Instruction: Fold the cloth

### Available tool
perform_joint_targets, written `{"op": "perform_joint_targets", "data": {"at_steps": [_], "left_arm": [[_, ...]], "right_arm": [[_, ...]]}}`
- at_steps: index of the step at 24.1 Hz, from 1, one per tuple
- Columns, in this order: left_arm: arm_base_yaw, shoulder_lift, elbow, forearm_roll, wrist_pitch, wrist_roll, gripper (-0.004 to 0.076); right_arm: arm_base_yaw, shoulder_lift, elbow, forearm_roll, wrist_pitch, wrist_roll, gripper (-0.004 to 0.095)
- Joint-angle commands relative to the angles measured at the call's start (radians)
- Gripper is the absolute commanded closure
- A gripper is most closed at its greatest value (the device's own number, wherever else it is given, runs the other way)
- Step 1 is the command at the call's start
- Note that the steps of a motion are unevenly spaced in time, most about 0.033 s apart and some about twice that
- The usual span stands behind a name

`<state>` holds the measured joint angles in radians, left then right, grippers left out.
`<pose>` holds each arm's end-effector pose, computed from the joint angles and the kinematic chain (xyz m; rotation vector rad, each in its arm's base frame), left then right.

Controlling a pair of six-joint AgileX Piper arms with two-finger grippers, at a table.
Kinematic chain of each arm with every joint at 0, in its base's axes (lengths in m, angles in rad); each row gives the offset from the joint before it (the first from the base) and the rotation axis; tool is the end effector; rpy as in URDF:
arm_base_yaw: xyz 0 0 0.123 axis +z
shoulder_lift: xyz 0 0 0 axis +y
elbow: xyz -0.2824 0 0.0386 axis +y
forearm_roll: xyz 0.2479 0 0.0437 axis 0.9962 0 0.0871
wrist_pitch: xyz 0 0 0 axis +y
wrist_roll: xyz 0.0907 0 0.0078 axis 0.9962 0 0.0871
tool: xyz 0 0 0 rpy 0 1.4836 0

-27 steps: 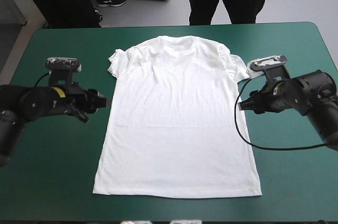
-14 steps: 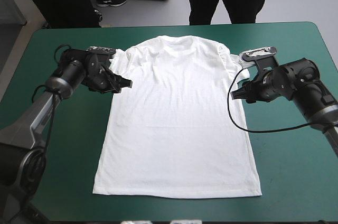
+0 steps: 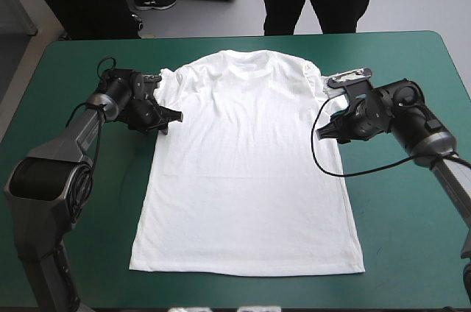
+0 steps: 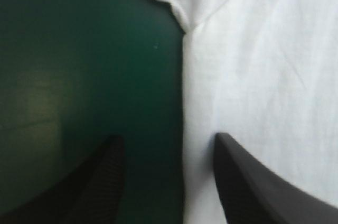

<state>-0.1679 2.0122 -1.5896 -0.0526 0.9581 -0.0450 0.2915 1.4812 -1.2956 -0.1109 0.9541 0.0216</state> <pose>0.4178 -0.0748 0.2125 0.1415 2.8654 -0.1099 0.2992 0.0812 0.3262 -0.4036 2.5823 -0.0308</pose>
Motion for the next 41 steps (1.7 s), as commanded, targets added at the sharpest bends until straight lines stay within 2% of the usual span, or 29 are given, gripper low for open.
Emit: {"op": "perform_joint_targets", "data": {"at_steps": [1, 3, 6, 7, 8, 19, 24, 31, 39, 41], "left_arm": [[-0.003, -0.035, -0.021, -0.023, -0.006, -0.006, 0.0356], [-0.003, -0.035, -0.021, -0.023, 0.004, -0.006, 0.0462], [-0.003, -0.035, -0.021, -0.019, -0.006, -0.006, 0.0684], [-0.003, -0.035, -0.021, -0.017, -0.01, -0.006, 0.0729], [-0.003, -0.035, -0.021, -0.017, -0.017, -0.006, 0.0739], [-0.003, -0.035, -0.021, -0.016, -0.025, -0.006, 0.0741], [-0.003, -0.035, -0.021, -0.011, -0.029, -0.006, 0.0741], [-0.003, -0.035, -0.023, -0.009, -0.035, -0.006, 0.0741], [-0.003, -0.035, -0.023, 0.0, -0.037, -0.006, 0.0741], [-0.003, -0.037, -0.023, 0.0, -0.037, -0.006, 0.0741]], "right_arm": [[-0.001, 0.003, -0.036, -0.015, -0.077, -0.007, 0.0399], [-0.001, 0.037, -0.04, -0.013, -0.09, 0.003, 0.0399], [-0.001, 0.104, -0.084, -0.017, -0.088, 0.003, 0.0398], [-0.001, 0.123, -0.098, -0.022, -0.088, 0.003, 0.0398], [-0.001, 0.142, -0.113, -0.025, -0.088, 0.003, 0.0398], [-0.05, 0.324, -0.204, -0.031, -0.095, 0.031, 0.0398], [-0.089, 0.382, -0.214, 0.081, -0.126, -0.028, 0.0399], [-0.089, 0.47, -0.214, 0.151, -0.113, -0.038, 0.0407], [-0.089, 0.487, -0.212, 0.23, -0.103, -0.109, 0.0898], [-0.089, 0.487, -0.212, 0.23, -0.103, -0.109, 0.0923]]}}
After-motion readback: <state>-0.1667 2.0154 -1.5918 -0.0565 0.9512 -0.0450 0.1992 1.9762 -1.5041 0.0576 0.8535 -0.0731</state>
